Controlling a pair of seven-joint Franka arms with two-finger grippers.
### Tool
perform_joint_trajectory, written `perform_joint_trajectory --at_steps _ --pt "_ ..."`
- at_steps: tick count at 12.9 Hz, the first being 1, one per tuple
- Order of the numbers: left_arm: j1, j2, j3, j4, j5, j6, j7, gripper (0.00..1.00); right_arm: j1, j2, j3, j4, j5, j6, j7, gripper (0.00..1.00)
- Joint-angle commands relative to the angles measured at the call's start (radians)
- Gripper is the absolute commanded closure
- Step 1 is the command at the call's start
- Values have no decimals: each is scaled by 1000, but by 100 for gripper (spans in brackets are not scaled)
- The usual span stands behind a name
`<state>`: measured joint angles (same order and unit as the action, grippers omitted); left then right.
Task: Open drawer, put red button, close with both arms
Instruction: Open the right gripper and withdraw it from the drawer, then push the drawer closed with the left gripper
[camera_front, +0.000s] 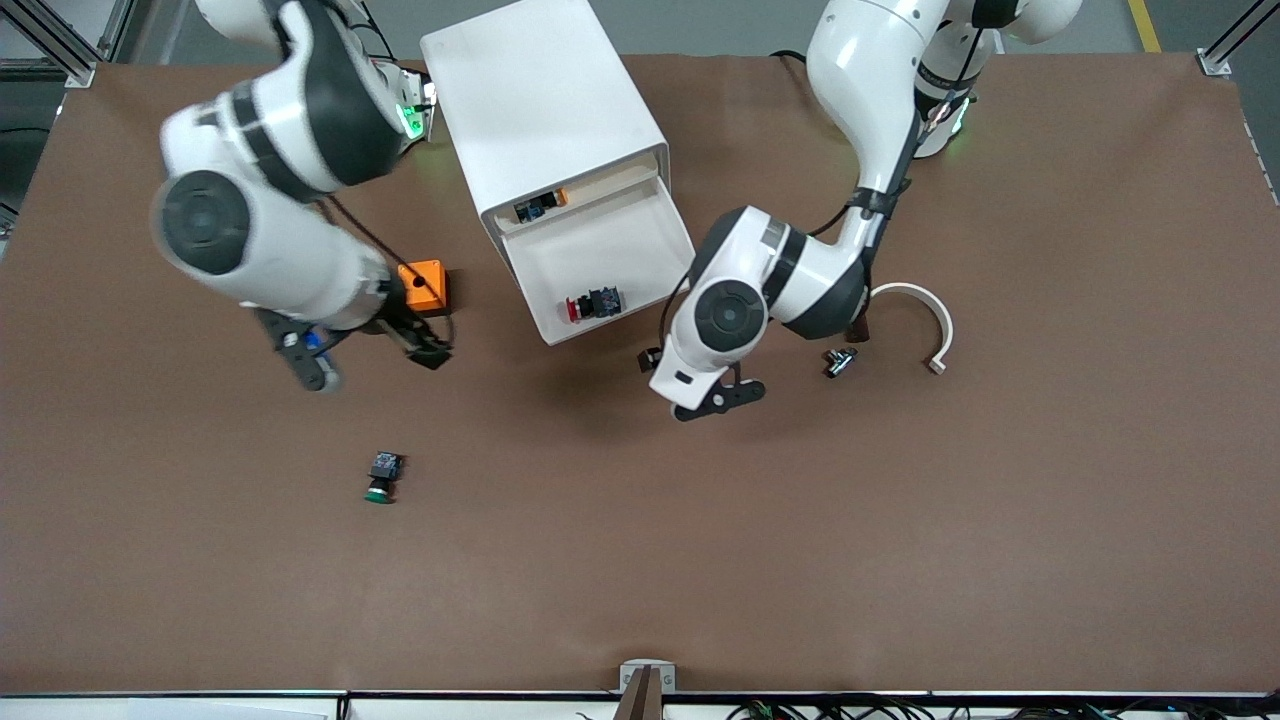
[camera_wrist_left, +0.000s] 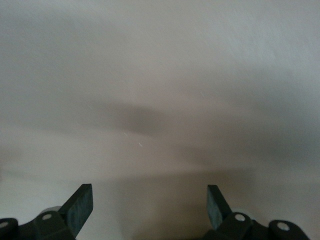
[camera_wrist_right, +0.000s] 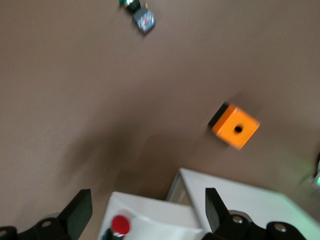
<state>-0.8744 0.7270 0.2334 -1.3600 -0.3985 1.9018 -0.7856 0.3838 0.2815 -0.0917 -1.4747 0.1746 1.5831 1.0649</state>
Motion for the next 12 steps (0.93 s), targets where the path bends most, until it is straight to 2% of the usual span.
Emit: perform_joint_trajectory --at_steps 1,4,8,12 --pt "-52 -15 -6 -27 6 19 -67 0 -107 -48 21 -1 -49 -49 -292 0" --pt "-129 -18 -11 -28 6 10 -182 0 -192 -93 21 -7 -142 -61 -550 0" --pt "-230 -21 -26 -39 7 6 -305 0 -302 -163 20 -19 -144 -63 -827 0" --pt "-295 -21 -29 -40 7 6 -395 0 -359 -255 21 -64 -144 -63 -950 0"
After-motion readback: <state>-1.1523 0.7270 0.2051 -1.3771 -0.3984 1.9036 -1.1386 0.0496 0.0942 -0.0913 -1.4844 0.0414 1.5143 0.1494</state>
